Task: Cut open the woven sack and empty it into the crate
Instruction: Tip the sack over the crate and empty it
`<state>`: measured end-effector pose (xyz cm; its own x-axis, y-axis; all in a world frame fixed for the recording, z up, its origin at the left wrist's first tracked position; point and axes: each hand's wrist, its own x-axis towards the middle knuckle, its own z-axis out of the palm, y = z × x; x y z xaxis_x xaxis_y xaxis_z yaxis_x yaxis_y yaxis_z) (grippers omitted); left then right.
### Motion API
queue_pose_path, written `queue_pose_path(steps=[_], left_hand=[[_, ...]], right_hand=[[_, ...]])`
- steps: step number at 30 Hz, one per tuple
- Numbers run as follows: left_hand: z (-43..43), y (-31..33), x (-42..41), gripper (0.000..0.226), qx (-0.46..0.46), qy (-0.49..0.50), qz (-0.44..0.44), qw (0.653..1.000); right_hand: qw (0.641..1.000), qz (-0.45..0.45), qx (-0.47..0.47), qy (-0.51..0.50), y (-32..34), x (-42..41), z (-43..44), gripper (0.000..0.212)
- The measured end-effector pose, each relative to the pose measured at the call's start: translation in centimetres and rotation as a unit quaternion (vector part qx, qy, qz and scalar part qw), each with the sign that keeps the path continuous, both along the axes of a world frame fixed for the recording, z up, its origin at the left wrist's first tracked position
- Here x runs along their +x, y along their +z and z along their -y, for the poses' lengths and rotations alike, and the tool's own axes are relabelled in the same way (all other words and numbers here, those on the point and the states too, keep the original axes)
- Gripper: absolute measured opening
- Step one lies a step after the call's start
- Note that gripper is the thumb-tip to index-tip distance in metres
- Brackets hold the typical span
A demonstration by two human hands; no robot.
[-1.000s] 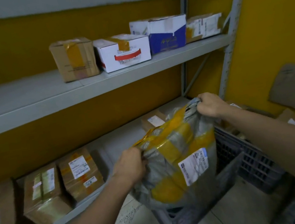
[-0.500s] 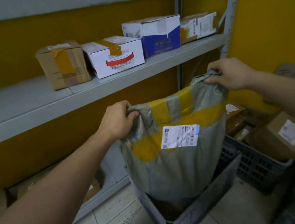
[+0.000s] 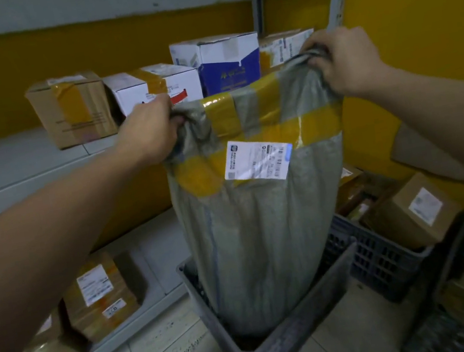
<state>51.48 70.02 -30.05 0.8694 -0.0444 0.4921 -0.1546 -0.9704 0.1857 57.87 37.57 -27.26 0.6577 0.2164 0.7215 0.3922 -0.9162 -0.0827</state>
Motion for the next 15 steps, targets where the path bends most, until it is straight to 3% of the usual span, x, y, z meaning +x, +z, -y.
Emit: queue_pose_path(steps=[2, 5, 6, 10, 11, 14, 15], left_hand=[[-0.2, 0.8, 0.0, 0.017, 0.018, -0.002, 0.02, 1.0], [0.4, -0.2, -0.9, 0.009, 0.066, -0.027, -0.122, 0.99], [0.5, -0.6, -1.2, 0.008, 0.069, -0.028, -0.139, 0.987], [0.2, 2.3, -1.1, 0.013, -0.041, 0.008, 0.048, 0.998], [0.2, 3.0, -0.8, 0.018, -0.056, 0.014, 0.048, 0.997], [1.0, 3.3, -0.9, 0.026, -0.002, 0.002, -0.108, 0.994], [1.1, 3.3, -1.2, 0.026, 0.011, 0.008, -0.104, 0.994]], right_hand=[[1.0, -0.004, 0.002, 0.008, 0.3, -0.3, -0.2, 0.026], [0.984, -0.154, -0.086, -0.001, -0.5, -0.5, -0.8, 0.027], [0.983, -0.162, -0.089, -0.005, -0.4, -0.6, -0.7, 0.026], [0.995, -0.03, 0.094, -0.002, 1.9, -1.1, -0.5, 0.023], [0.995, -0.033, 0.099, -0.004, 2.1, -1.3, -0.7, 0.024], [0.988, -0.155, -0.007, -0.012, 1.1, -1.4, -0.8, 0.033], [0.988, -0.154, -0.01, -0.026, 1.2, -1.5, -0.6, 0.032]])
